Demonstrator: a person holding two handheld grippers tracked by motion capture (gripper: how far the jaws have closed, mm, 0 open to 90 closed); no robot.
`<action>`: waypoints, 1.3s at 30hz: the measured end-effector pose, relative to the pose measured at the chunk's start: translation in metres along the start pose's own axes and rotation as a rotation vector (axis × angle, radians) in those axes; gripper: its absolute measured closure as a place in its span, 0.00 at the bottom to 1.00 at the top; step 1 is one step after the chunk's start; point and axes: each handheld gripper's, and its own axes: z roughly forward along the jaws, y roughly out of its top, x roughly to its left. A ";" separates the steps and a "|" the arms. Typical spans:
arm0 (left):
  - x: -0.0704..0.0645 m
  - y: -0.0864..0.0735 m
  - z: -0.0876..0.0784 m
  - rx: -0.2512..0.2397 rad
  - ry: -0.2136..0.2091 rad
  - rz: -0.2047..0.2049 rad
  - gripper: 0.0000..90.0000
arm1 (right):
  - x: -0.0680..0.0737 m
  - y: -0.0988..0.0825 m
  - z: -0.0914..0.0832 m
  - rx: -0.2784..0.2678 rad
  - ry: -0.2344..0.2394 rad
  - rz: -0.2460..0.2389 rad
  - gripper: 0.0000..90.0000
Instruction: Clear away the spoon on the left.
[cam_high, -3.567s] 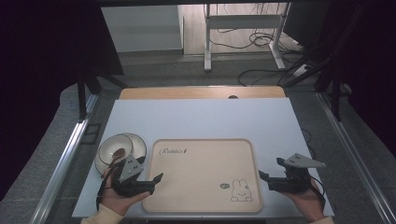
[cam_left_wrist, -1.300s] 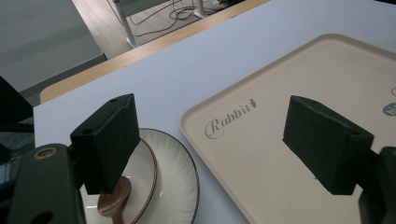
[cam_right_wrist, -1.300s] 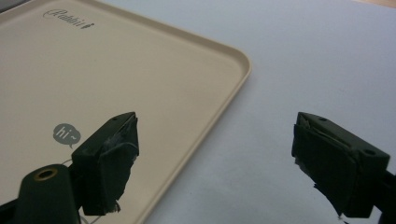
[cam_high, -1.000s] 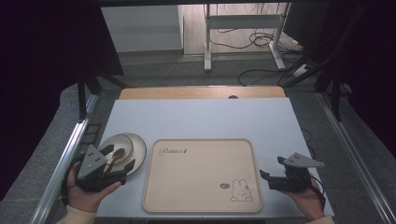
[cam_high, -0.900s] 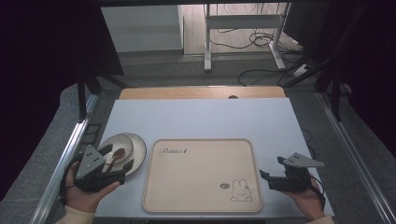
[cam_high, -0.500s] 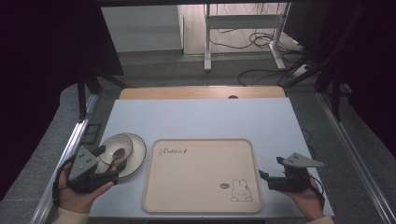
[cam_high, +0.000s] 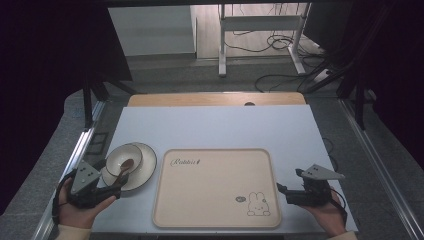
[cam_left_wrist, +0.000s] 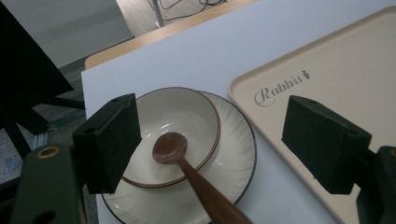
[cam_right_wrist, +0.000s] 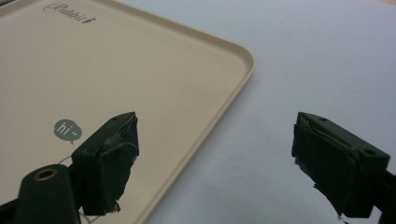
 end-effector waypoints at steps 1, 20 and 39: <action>0.001 -0.002 0.000 -0.004 0.009 -0.005 0.22 | 0.000 0.000 0.000 0.000 0.000 0.000 0.17; 0.001 -0.023 0.005 0.047 0.018 0.007 0.23 | 0.001 0.000 0.000 0.000 0.002 -0.004 0.17; 0.003 -0.036 0.005 0.082 0.005 0.006 0.25 | 0.002 0.001 0.001 0.004 0.002 -0.006 0.17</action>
